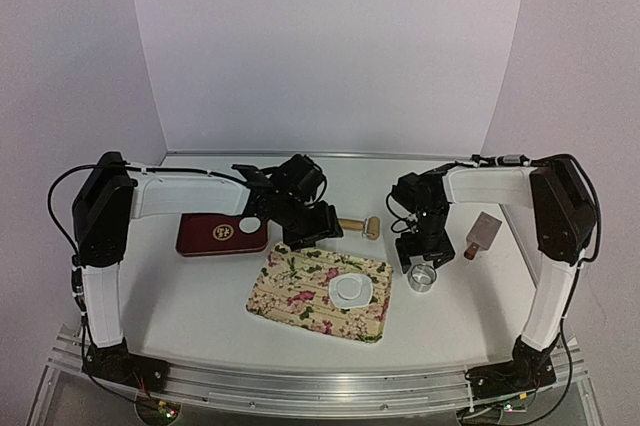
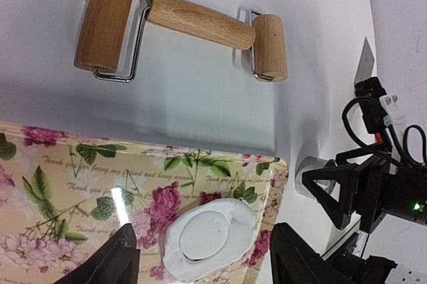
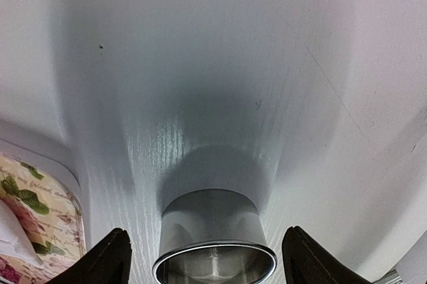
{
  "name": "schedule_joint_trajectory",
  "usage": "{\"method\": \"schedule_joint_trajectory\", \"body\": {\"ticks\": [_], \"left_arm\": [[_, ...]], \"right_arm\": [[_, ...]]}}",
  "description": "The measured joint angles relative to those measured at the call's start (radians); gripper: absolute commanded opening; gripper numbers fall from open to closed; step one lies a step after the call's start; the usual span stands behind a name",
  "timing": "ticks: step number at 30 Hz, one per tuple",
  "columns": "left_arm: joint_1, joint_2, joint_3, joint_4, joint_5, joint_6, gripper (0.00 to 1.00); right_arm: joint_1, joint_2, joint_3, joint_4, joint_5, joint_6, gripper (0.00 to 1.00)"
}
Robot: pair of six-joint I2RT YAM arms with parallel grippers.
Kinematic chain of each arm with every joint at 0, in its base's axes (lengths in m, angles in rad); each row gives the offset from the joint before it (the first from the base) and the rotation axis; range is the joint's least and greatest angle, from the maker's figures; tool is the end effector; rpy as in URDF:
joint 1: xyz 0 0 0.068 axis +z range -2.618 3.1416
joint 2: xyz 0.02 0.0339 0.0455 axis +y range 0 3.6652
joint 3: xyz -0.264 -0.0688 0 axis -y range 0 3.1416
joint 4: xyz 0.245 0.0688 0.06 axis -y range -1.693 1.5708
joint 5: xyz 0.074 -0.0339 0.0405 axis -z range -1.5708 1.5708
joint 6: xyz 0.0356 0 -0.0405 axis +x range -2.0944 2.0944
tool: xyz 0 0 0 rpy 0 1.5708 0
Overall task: Roll out the dumpling wrappers from the dough
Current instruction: Pick up the dumpling mold from the center of the board.
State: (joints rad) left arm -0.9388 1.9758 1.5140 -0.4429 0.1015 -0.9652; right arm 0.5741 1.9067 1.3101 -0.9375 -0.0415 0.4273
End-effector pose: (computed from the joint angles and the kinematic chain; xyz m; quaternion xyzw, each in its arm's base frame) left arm 0.2557 -0.3553 0.2147 0.0041 0.9440 -0.2938 0.1503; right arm 0.2909 0.1899 0.1652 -0.0737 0.9969 0.0270 0.0061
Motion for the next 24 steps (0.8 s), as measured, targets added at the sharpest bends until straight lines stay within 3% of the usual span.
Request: {"method": "schedule_joint_trajectory", "body": {"ticks": [24], "left_arm": [[0.027,-0.023,-0.057,0.036,0.035,0.025,0.68]], "right_arm": [[0.006,-0.029,-0.076,-0.027,0.006,0.079,0.47]]}}
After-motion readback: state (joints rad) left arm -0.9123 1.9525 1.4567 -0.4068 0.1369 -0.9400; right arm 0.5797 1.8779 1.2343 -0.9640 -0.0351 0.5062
